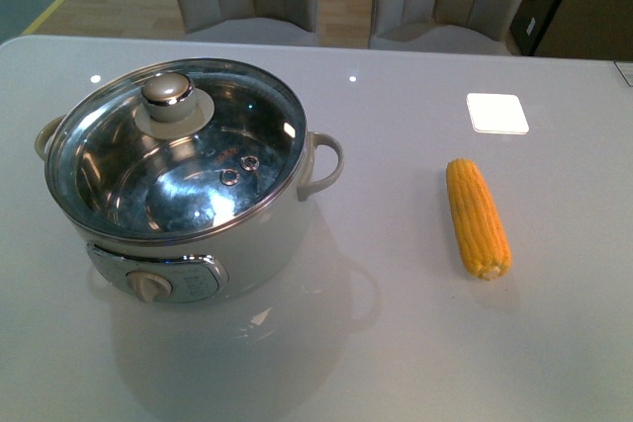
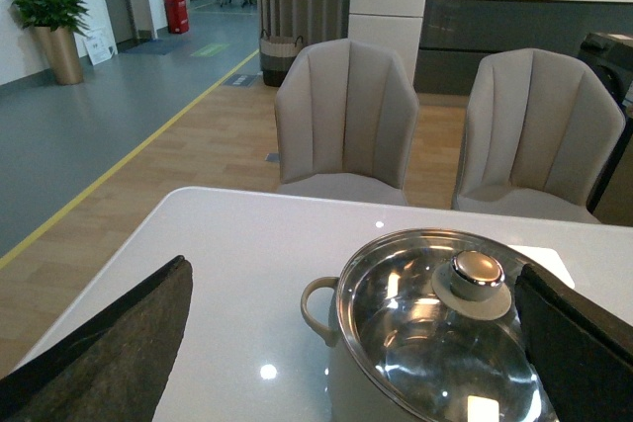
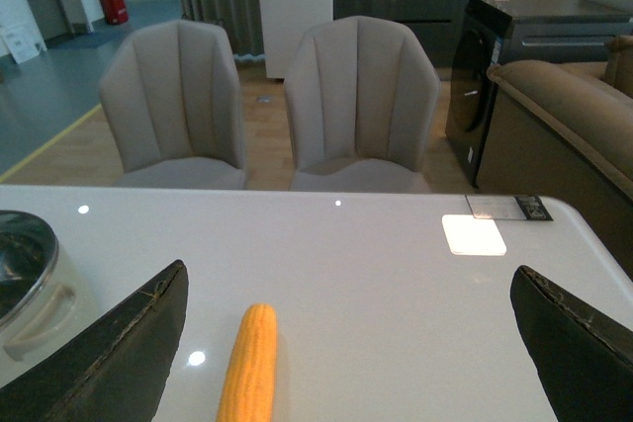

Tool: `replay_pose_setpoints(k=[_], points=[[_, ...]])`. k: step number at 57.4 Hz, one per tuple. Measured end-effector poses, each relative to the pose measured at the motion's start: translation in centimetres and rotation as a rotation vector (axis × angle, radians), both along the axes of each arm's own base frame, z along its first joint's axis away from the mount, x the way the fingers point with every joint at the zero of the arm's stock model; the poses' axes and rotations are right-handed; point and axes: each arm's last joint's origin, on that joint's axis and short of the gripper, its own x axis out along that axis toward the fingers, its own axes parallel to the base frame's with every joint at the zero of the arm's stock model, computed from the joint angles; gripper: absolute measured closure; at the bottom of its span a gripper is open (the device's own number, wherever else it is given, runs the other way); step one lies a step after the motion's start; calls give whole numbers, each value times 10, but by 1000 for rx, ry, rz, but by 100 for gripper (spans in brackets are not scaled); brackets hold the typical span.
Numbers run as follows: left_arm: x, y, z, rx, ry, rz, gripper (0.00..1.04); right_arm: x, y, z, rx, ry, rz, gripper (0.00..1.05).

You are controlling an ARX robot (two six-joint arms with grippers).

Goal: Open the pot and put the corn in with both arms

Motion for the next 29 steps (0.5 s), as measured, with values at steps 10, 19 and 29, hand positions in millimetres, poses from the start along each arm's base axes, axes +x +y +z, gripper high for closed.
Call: replay_pose_setpoints(k=[10, 19, 29], points=[[0, 0, 0, 0, 0, 0, 7, 0, 0, 0, 0, 0, 0, 9], [0, 0, 0, 0, 0, 0, 7, 0, 0, 0, 0, 0, 0, 9], [0, 0, 0, 0, 0, 0, 7, 0, 0, 0, 0, 0, 0, 9]])
